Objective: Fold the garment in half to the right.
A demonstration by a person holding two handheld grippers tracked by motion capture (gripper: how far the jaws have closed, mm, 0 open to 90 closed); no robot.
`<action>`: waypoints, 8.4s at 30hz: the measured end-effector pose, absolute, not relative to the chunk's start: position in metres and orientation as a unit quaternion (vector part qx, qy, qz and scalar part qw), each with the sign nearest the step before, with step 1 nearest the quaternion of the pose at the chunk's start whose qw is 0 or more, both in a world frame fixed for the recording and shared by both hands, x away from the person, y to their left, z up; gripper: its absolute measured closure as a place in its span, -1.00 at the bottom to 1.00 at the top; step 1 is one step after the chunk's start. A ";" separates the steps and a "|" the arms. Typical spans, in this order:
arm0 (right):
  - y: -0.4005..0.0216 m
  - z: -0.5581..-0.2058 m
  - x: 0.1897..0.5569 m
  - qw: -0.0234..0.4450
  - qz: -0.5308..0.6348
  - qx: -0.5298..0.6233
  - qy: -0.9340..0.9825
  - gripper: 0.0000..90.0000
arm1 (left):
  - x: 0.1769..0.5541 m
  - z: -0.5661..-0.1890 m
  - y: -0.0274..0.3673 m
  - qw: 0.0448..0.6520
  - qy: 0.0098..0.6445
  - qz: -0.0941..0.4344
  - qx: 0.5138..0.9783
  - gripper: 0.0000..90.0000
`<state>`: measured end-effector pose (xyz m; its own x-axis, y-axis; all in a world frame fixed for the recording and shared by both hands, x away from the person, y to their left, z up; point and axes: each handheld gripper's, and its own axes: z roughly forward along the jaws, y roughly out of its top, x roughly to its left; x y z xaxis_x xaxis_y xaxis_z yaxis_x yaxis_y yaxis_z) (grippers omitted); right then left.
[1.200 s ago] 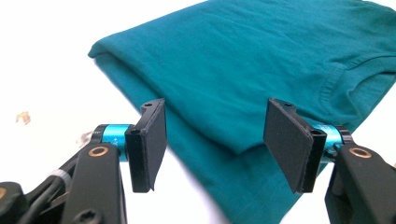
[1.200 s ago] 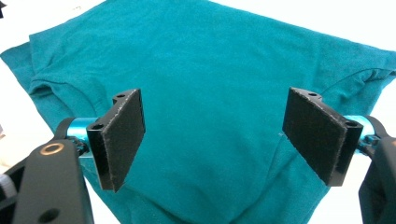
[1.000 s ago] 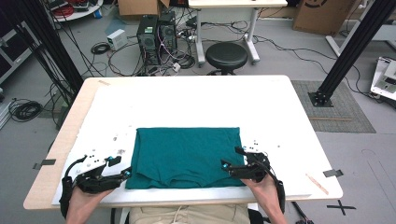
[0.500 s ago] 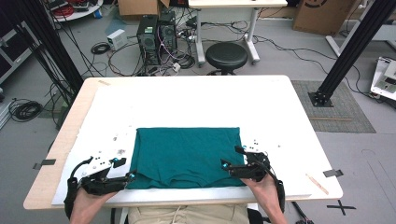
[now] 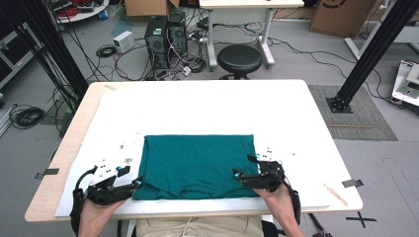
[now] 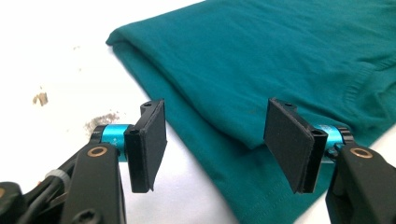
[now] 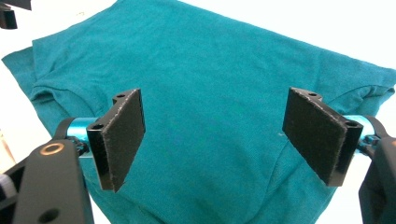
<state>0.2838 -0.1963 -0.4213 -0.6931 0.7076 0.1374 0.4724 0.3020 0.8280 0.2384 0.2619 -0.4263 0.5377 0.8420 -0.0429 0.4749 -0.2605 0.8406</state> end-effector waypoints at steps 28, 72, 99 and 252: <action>-0.181 -0.424 0.284 0.127 0.449 0.353 0.811 -0.52 | 0.248 -0.455 0.238 0.395 0.478 0.228 0.750 -0.31; 0.000 -0.418 0.378 0.056 0.411 0.264 0.871 -0.47 | 0.246 -0.458 0.244 0.428 0.458 0.182 0.758 0.82; 0.109 -0.444 0.434 0.059 0.389 0.260 0.882 0.02 | 0.245 -0.459 0.243 0.426 0.453 0.193 0.760 0.83; -0.160 -0.392 0.388 0.181 0.424 0.366 0.808 0.46 | 0.347 -0.400 0.099 0.477 0.395 0.205 0.758 0.50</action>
<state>0.3882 -0.1605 -0.3920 -0.6662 0.7456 0.0174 0.4385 0.3727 0.8178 0.3472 0.0990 -0.4001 0.6035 0.7947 -0.0658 0.4025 -0.2323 0.8854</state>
